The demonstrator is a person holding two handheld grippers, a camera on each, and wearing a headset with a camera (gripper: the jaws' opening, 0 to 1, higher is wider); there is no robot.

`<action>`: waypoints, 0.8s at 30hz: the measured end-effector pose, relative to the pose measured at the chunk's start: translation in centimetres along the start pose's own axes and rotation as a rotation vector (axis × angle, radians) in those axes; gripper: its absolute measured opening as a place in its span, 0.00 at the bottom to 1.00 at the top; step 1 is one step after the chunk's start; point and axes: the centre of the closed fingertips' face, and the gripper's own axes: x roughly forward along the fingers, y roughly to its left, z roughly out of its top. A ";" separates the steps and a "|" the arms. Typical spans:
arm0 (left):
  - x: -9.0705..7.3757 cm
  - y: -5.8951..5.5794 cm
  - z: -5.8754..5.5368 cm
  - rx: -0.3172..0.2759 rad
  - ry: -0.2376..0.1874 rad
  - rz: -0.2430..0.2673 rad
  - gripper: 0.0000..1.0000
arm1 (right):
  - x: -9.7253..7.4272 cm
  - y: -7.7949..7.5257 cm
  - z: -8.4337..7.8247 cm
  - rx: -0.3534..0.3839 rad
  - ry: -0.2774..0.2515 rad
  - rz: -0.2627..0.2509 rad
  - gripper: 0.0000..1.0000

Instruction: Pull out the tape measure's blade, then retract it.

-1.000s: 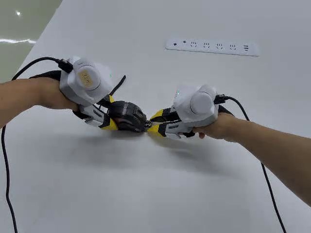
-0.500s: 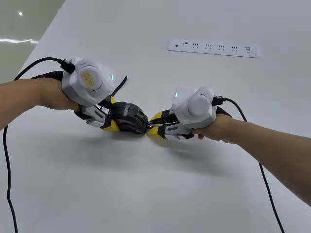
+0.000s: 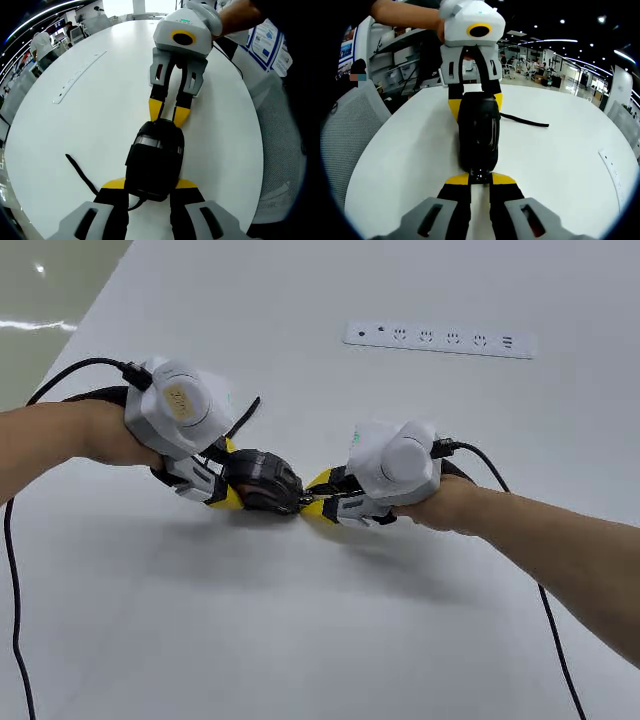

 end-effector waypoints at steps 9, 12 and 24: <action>0.0 0.1 0.0 -0.006 -0.006 -0.003 0.28 | -0.1 0.0 0.0 -0.021 0.010 -0.002 0.11; 0.0 0.1 0.0 -0.007 -0.008 -0.006 0.28 | -0.1 0.0 0.0 -0.023 0.009 -0.002 0.11; 0.0 0.2 0.0 -0.009 -0.010 -0.010 0.28 | -0.3 0.0 -0.1 -0.026 0.010 0.002 0.11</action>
